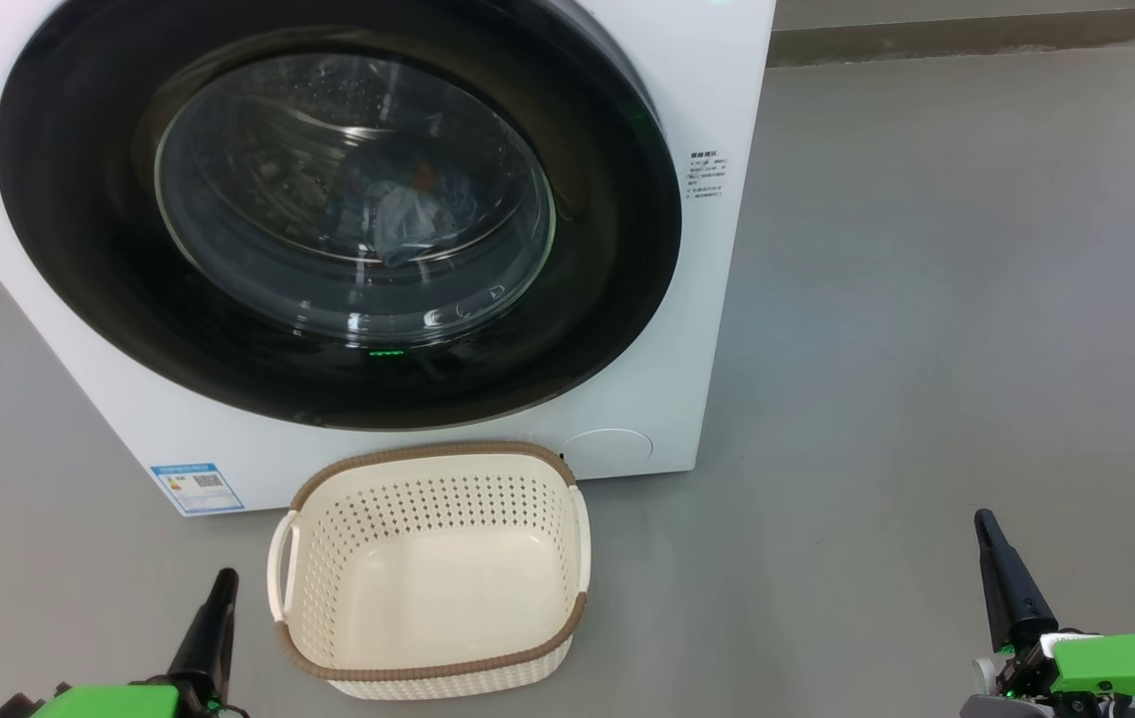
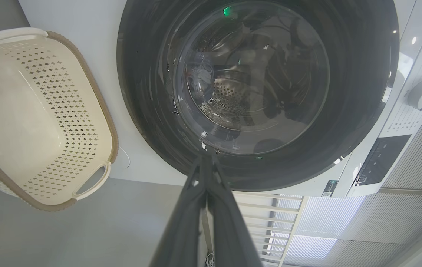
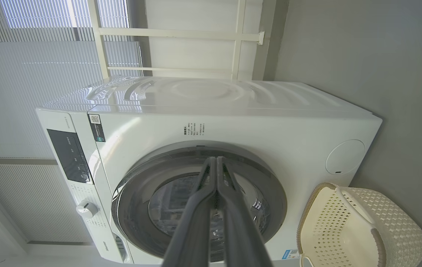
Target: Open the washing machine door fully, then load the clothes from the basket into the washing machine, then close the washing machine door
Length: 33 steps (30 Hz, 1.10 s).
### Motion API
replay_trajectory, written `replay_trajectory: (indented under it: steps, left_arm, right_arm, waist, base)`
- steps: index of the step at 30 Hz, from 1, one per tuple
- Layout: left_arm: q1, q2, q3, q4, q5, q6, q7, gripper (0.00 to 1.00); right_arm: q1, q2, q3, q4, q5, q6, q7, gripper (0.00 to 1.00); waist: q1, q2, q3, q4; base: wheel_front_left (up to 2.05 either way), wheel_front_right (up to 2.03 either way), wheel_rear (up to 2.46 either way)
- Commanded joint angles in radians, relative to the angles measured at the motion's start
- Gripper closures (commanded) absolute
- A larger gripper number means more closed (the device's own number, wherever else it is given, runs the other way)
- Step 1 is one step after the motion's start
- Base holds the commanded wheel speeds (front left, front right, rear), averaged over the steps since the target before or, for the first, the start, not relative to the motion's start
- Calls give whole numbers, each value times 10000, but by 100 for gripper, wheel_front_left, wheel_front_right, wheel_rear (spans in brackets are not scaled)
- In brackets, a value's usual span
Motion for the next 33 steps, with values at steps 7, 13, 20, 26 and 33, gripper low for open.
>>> replay_trajectory:
  steps: [7, 13, 20, 26, 33]
  left_arm:
    - [-405, 254, 344, -264, -84, -100, 59, 100]
    - [-405, 254, 344, -264, -85, -100, 59, 100]
    - [-405, 254, 344, -265, -85, -100, 59, 100]
    - [-405, 254, 344, -265, -85, -100, 59, 100]
    - [-405, 254, 344, -265, -85, -100, 59, 100]
  right_arm:
    - [-405, -47, 231, -249, 108, -11, 77, 100]
    - [-405, -47, 232, -249, 109, -11, 77, 100]
    - [-405, -47, 232, -249, 109, -11, 76, 100]
    - [-405, -47, 232, -249, 109, -11, 76, 100]
    - [-405, -47, 233, -249, 109, -11, 76, 100]
  waist:
    - [-1, 0, 0, 0]
    - [-1, 0, 0, 0]
    - [-1, 0, 0, 0]
    - [-1, 0, 0, 0]
    - [-1, 0, 0, 0]
  base:
    - [0, 0, 0]
    - [0, 0, 0]
    - [0, 0, 0]
    - [0, 0, 0]
    - [0, 0, 0]
